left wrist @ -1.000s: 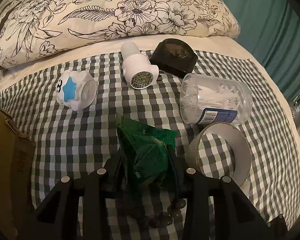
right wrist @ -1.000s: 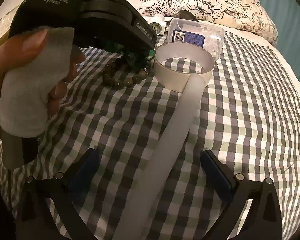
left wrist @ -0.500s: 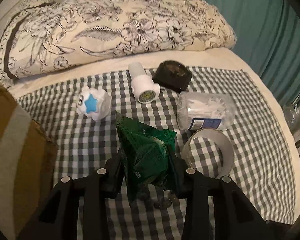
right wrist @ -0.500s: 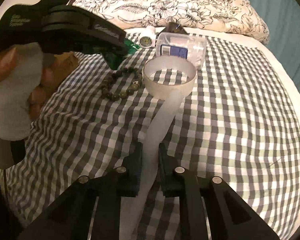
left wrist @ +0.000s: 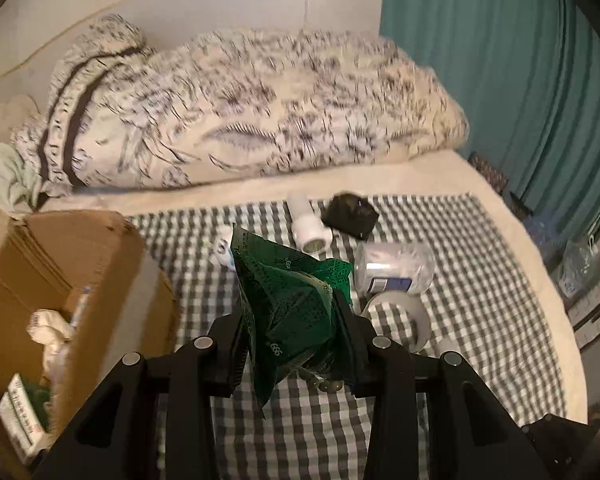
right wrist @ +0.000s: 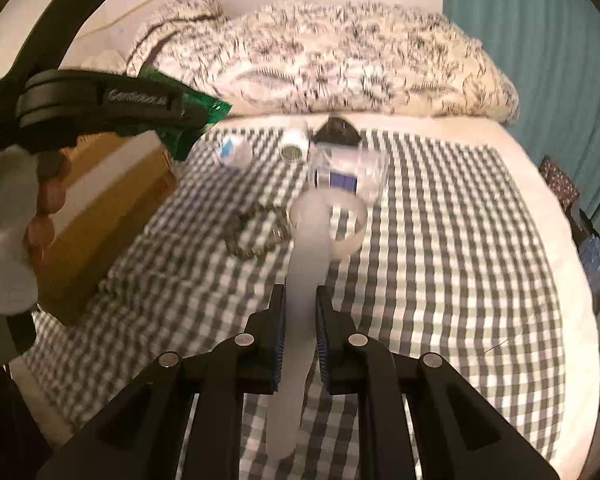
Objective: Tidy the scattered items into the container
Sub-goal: 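Lift and carry the green bag and white tube over the cardboard box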
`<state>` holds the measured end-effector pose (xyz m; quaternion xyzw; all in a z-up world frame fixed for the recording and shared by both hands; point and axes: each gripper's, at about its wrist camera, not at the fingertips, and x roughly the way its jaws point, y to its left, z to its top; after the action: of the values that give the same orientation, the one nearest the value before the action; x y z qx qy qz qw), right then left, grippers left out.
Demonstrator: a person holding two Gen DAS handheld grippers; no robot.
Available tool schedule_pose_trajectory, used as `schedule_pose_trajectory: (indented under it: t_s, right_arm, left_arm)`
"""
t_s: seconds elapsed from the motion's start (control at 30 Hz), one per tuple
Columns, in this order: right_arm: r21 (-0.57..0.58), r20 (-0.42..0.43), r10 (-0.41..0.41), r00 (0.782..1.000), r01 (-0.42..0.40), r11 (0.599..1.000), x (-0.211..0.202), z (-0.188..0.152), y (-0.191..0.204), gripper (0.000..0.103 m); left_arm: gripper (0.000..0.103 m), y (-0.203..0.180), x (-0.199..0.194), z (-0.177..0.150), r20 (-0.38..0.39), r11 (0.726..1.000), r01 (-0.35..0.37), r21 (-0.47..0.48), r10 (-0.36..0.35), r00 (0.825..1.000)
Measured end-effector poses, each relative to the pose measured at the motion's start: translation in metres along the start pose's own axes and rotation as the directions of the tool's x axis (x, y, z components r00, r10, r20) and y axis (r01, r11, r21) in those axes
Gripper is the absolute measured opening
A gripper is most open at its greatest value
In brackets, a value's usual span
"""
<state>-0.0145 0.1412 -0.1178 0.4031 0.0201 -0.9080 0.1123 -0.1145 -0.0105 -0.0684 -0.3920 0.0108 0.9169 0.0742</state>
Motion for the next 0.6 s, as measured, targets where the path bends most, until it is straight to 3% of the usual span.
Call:
schedule_pose_trajectory:
  t_s: [0.27, 0.6]
  right_arm:
    - [-0.036, 0.102, 0.016, 0.995, -0.013, 0.999, -0.041, 0.025, 0.022, 0.013]
    - [-0.089, 0.180, 0.067, 0.981, -0.052, 0.995, -0.072, 0.047, 0.049, 0.013]
  left_arm:
    - [0.038, 0.018, -0.061, 0.006, 0.096, 0.999, -0.038, -0.028, 0.041, 0.995]
    - [0.038, 0.050, -0.099, 0.001, 0.127, 0.992, -0.110, -0.062, 0.117, 0.985]
